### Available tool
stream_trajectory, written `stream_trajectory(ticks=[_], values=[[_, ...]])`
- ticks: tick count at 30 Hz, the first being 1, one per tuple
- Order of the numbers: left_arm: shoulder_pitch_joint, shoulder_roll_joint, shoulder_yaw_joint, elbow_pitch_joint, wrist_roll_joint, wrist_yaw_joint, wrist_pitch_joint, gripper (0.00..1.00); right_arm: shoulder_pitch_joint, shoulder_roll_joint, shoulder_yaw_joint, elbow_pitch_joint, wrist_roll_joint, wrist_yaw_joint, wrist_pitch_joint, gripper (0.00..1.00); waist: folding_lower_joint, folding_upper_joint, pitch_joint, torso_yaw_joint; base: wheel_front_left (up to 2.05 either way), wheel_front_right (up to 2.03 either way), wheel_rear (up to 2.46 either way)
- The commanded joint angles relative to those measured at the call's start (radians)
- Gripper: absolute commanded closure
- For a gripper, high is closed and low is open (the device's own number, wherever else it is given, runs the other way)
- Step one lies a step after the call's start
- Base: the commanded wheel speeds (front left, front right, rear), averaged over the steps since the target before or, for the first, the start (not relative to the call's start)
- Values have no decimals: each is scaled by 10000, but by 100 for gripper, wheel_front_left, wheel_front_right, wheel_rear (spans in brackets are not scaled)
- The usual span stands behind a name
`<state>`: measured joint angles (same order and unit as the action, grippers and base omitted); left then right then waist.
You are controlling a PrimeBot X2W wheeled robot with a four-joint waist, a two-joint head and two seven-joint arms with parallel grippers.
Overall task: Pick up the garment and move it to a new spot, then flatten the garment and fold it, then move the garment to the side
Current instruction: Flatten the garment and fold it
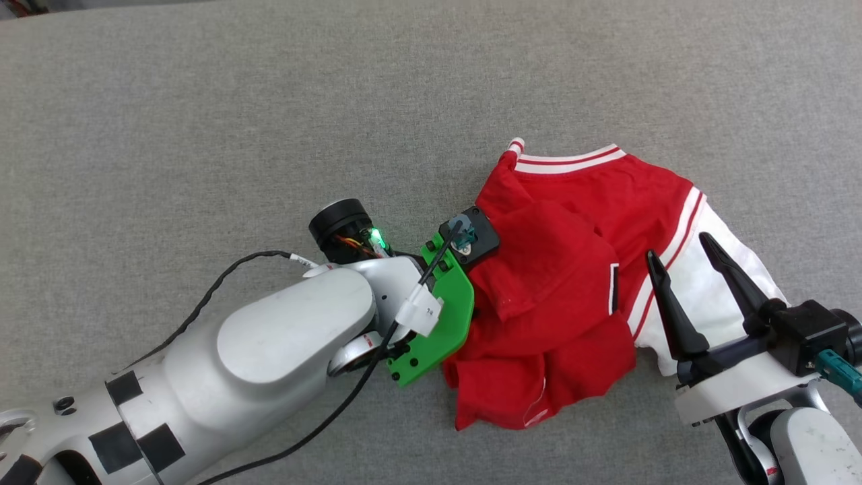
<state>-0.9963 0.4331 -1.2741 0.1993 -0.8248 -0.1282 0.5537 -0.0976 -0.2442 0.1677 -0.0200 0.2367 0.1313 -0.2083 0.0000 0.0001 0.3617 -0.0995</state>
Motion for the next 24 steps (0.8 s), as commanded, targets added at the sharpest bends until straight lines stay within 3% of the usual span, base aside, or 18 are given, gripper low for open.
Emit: stream_trajectory(ticks=[1, 9, 10, 11, 15, 18, 24], values=[[66, -54, -37, 160, 229, -24, 114, 0, -252, 4, 27, 41, -69, -6, -84, 0, 0, -1, 382, -146, 0, 0, 0], [1284, -175, -59, 493, 1442, -24, 1087, 2, -636, -112, 162, 296, -183, -6, -134, 0, 0, -1, 756, -181, 0, 0, 0], [1323, -178, -59, 488, 1494, -24, 1043, 62, -657, -125, 158, 325, -185, -6, -141, 0, 0, -1, 753, -166, 0, 0, 0], [1371, -196, -59, 493, 1467, -24, 914, 100, -667, -133, 150, 358, -190, -6, -148, 0, 0, -1, 732, -136, 0, 0, 0], [1386, -327, -60, 543, 1321, -24, 349, 100, -636, -158, 166, 501, -203, -6, -146, 0, 0, -1, 486, 26, 0, 0, 0], [1158, -361, -60, 770, 990, -24, -639, 100, -542, -187, 181, 575, -204, -6, -153, 0, 0, -1, 169, 166, 0, 0, 0], [660, 93, 489, 1139, 594, -17, -2626, 100, -208, -279, 61, 690, -306, -6, -188, 0, 0, -1, -544, 492, 0, 0, 0]])
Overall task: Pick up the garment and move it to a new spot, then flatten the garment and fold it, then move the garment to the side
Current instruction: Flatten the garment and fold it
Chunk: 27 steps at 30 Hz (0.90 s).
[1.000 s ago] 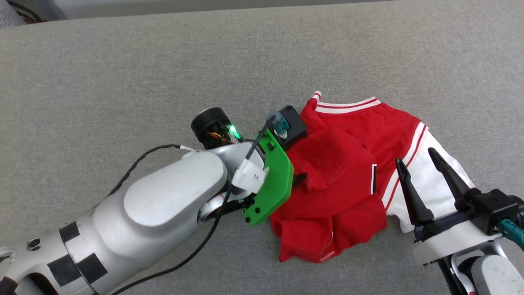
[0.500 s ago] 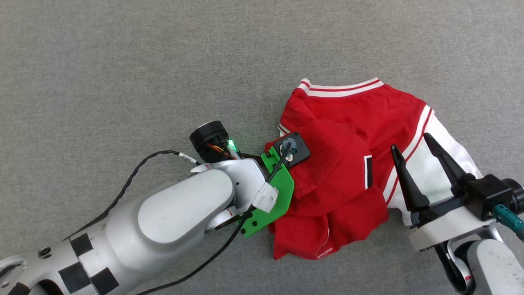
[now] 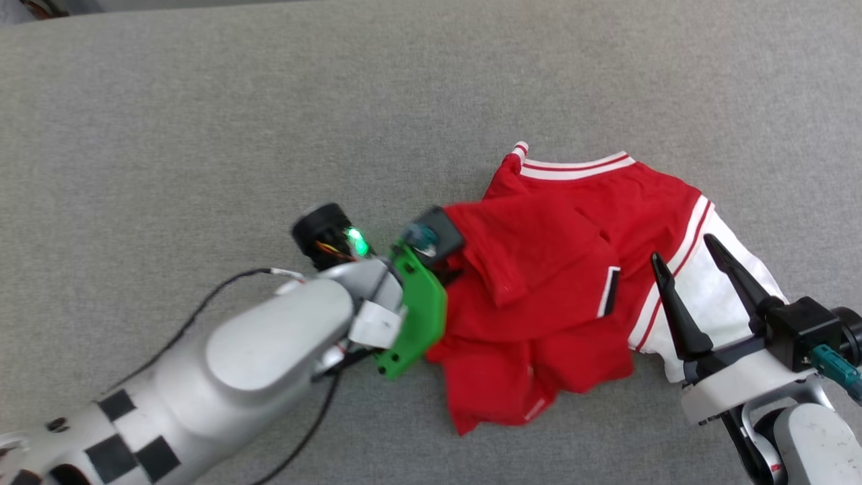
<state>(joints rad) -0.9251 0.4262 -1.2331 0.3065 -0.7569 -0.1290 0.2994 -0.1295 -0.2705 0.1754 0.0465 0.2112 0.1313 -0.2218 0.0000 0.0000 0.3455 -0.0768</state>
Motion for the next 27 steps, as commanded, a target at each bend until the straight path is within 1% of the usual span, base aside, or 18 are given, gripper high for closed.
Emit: stream_trajectory(ticks=[1, 4, 7, 14, 18, 22, 25, 27], values=[[-94, 287, 207, 79, -83, 22, -269, 100, 165, -9, -41, 29, -48, -6, -56, 0, 0, 0, -460, 315, 0, 0, 0], [-160, 820, 646, -6, -168, 213, -710, 100, 322, 27, -100, 20, -62, -6, -54, 0, 0, 0, -663, 459, 0, 0, 0], [-168, 1386, 1044, -200, -306, 462, -935, 100, 394, 47, -138, 16, -63, -6, -52, 0, 0, 0, -757, 543, 0, 0, 0], [-256, 3137, 1976, -625, -333, 1323, -1326, 100, 496, 19, -257, 50, -11, -6, -74, 0, 0, 0, -876, 662, 0, 0, 0], [-367, 3893, 2365, -679, -306, 1665, -1469, 100, 532, 14, -315, 102, 4, -6, -105, 0, 0, 0, -901, 689, 0, 0, 0], [-321, 4276, 2524, -592, -270, 1949, -1556, 100, 515, 45, -328, 188, -8, -6, -129, 0, 0, 0, -865, 702, 0, 0, 0], [-66, 4274, 2430, -382, -219, 2131, -1642, 100, 480, 73, -281, 263, -12, -6, -142, 0, 0, 0, -816, 701, 0, 0, 0], [255, 4141, 2376, -104, -337, 2217, -1799, 100, 453, 81, -257, 309, -4, -6, -140, 0, 0, 0, -764, 698, 0, 0, 0]])
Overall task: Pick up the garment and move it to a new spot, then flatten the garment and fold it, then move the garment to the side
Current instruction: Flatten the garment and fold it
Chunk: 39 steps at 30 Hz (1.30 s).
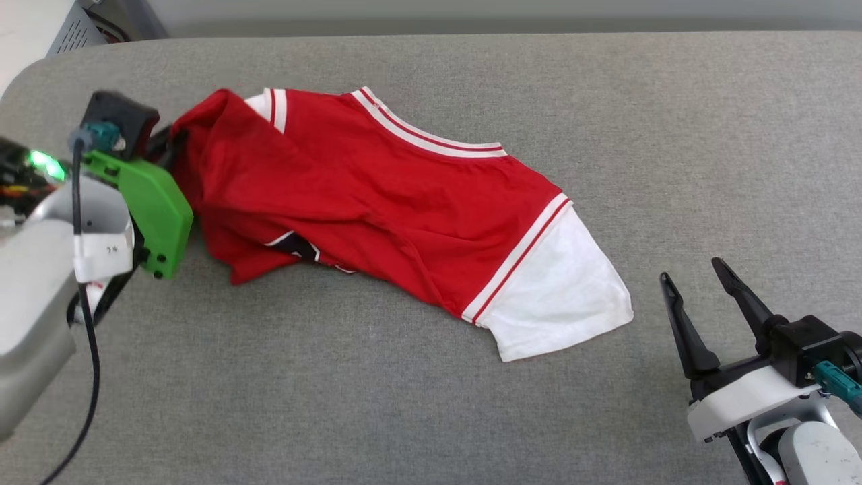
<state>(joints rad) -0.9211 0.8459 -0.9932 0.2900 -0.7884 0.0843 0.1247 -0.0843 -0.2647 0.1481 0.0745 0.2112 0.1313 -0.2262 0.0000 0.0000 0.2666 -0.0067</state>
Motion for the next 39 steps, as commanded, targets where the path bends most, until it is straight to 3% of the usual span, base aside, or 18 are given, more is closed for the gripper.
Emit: stream_trajectory(ticks=[1, 6, 8, 9, 10, 15, 16, 17, 20, 22, 29, 32, 36, 39], values=[[384, -130, -76, 297, -28, 140, -161, 100, -21, 16, 28, 45, -5, -6, -96, 0, 0, 0, 65, -10, 0, 0, 0], [1095, -668, -233, 1525, -293, 119, -668, 100, -229, -52, 131, 53, -27, -6, -62, 0, 0, 0, 338, -129, 0, 0, 0], [1347, -1022, -298, 2021, -473, -29, -836, 100, -292, -82, 142, 54, -41, -6, -29, 0, 0, 0, 446, -155, 0, 0, 0], [1707, -1642, -420, 2752, -657, -241, -1166, 100, -339, -114, 158, 41, -71, -6, 18, 0, 0, 0, 566, -192, 0, 0, 0], [1815, -1869, -425, 2998, -748, -315, -1303, 100, -333, -123, 126, 38, -79, -6, 30, 0, 0, 0, 588, -189, 0, 0, 0], [2030, -2592, -330, 4096, -1029, -584, -1947, 100, -284, -207, 31, -35, -115, -6, 105, 0, 0, 0, 528, -137, 0, 0, 0], [2016, -2699, -277, 4282, -992, -545, -2263, 83, -273, -217, 11, -62, -123, -6, 125, 0, 0, 0, 467, -103, 0, 0, 0], [2043, -2814, -181, 4495, -891, -364, -2878, 0, -255, -234, 13, -130, -126, -6, 133, 0, 0, 0, 321, -58, 0, 0, 0], [2118, -2939, 104, 4583, -758, -2, -3599, 0, -246, -283, -26, -229, -77, -6, 139, 0, 0, 0, 76, 21, 0, 0, 0], [2248, -2964, 452, 4295, -537, 505, -3813, 0, -246, -357, -108, -311, -8, -6, 153, 0, 0, 0, -128, 125, 0, 0, 0], [4079, -2840, 2756, 661, 1412, 2576, -3861, 0, -749, -1118, -321, -799, 28, -6, 457, 0, 0, 0, -688, 587, 0, 0, 0], [5005, -2926, 3522, -611, 2165, 3171, -3862, 0, -1286, -1598, -119, -1024, 85, -6, 778, 0, 0, 0, -763, 723, 0, 0, 0], [6088, -3242, 4397, -1898, 3131, 3716, -3863, 0, -2255, -2526, 805, -1120, 528, -6, 1765, 0, 0, 0, -788, 875, 0, 0, 0], [6733, -3569, 4899, -2410, 3778, 3898, -3864, 0, -3018, -3421, 2120, -1119, 1436, -6, 3358, 0, 0, 0, -782, 983, 0, 0, 0]])
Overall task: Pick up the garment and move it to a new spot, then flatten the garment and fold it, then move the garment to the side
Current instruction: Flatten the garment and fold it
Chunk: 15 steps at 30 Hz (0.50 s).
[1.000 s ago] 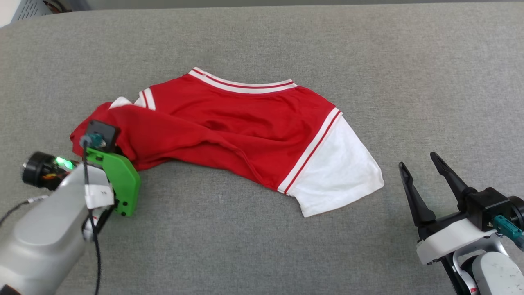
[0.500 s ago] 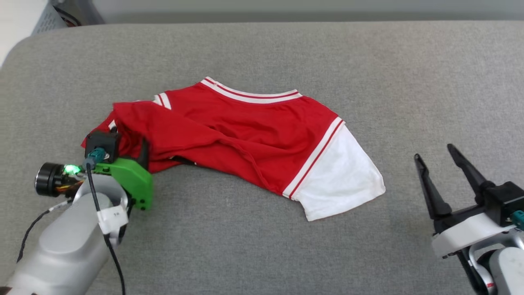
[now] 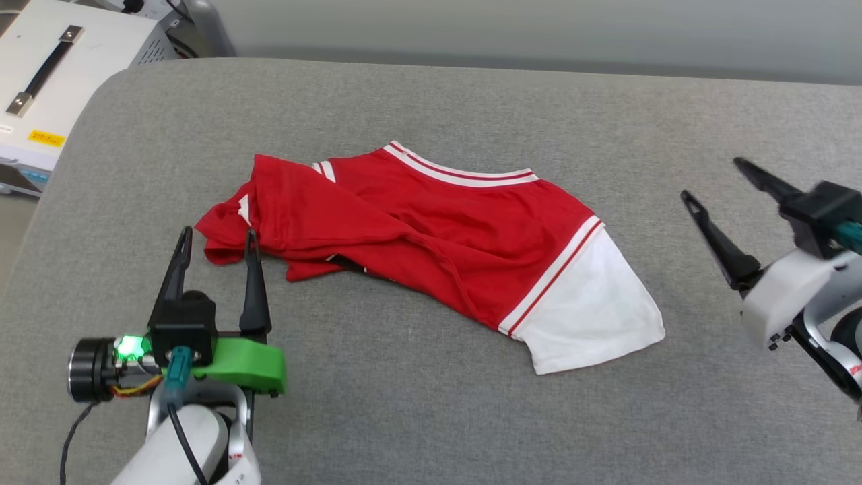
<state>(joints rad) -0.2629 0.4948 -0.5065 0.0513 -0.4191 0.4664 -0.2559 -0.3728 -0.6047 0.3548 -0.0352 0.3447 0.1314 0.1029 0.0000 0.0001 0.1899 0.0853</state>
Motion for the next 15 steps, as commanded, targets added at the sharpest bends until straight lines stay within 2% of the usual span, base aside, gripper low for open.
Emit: stream_trajectory(ticks=[1, 4, 8, 12, 15], values=[[296, -157, 164, -125, 245, 102, -57, 0, -358, -270, 436, -34, 446, -7, 572, 0, 0, -1, -8, 88, 0, 0, 0], [712, -533, 533, -376, 720, 77, -58, 0, -1111, -1079, 1673, -101, 1650, -7, 2310, 0, 0, -1, 46, 206, 0, 0, 0], [1090, -1019, 884, -430, 1105, -173, -58, 0, -1788, -1656, 2829, 23, 3107, -7, 4398, 0, 0, -1, 182, 330, 0, 0, 0], [1220, -1447, 1181, -385, 1417, -500, -58, 0, -2245, -1852, 3661, 504, 3875, -7, 5455, 0, 0, -1, 440, 463, 0, 0, 0], [1202, -1767, 1424, -365, 1650, -743, -58, 0, -2419, -1755, 4184, 1115, 4133, -7, 5642, 0, 0, -1, 689, 586, 0, 0, 0]])
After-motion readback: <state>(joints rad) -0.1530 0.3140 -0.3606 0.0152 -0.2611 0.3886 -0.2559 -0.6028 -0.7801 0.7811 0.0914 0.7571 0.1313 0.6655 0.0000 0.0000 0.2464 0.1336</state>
